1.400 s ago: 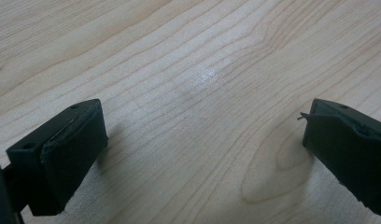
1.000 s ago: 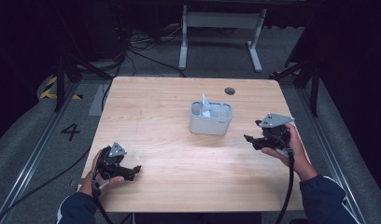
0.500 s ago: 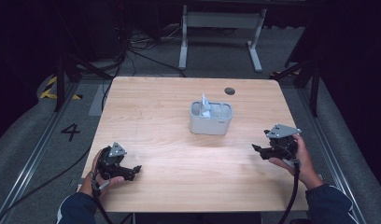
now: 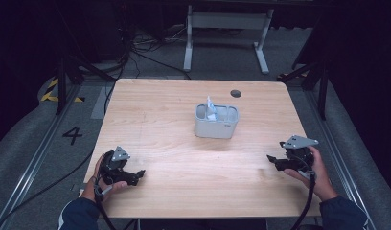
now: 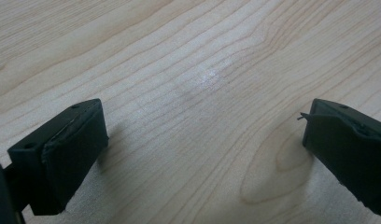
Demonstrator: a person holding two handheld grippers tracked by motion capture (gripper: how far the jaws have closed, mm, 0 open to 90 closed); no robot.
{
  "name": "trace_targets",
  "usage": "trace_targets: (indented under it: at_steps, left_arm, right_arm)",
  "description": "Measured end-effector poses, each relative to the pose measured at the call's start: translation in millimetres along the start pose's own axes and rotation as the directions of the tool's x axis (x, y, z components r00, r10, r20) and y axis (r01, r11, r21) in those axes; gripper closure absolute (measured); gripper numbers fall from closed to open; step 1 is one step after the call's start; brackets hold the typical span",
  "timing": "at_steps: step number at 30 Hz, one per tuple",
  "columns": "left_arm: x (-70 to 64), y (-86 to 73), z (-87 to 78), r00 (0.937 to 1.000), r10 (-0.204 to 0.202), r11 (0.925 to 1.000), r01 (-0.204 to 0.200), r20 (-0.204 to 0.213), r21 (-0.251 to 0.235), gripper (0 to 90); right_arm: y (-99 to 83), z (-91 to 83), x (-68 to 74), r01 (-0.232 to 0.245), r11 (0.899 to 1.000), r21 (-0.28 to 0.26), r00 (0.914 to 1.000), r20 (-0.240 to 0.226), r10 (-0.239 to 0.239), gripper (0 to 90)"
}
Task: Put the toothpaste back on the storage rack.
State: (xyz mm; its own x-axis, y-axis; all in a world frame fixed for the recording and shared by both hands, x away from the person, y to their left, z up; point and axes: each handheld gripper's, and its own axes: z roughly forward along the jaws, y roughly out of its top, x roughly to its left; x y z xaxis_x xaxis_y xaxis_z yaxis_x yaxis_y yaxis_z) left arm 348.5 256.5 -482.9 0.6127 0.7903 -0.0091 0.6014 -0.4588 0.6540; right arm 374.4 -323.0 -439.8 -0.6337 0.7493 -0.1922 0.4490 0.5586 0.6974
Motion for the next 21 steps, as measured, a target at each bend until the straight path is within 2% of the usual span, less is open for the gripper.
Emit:
trace_targets:
  at_steps: [8,11,15,21]
  left_arm:
    - [-0.3,-0.1,-0.2,1.0000,-0.001,1.0000,0.001,-0.004,0.000,0.4]
    - [-0.2,-0.1,-0.2,1.0000,-0.001,1.0000,0.001,-0.004,0.000,0.4]
    - [-0.2,-0.1,-0.2,1.0000,-0.001,1.0000,0.001,-0.003,0.000,0.4]
    - [-0.2,0.0,0.0,1.0000,-0.003,1.0000,0.003,-0.003,-0.001,0.4]
  right_arm:
    - [-21.3,-0.9,-3.3,-0.048,0.999,0.006,0.9986,-0.019,0.049,28.7]
    - [-32.2,-0.5,-4.5,-0.090,0.996,0.007,0.9950,-0.043,0.090,29.1]
    - [-42.8,-2.7,-5.5,-0.115,0.993,0.004,0.9919,-0.054,0.115,29.0]
    - [-63.0,-6.0,-10.5,-0.198,0.980,-0.005,0.9769,-0.082,0.197,28.5]
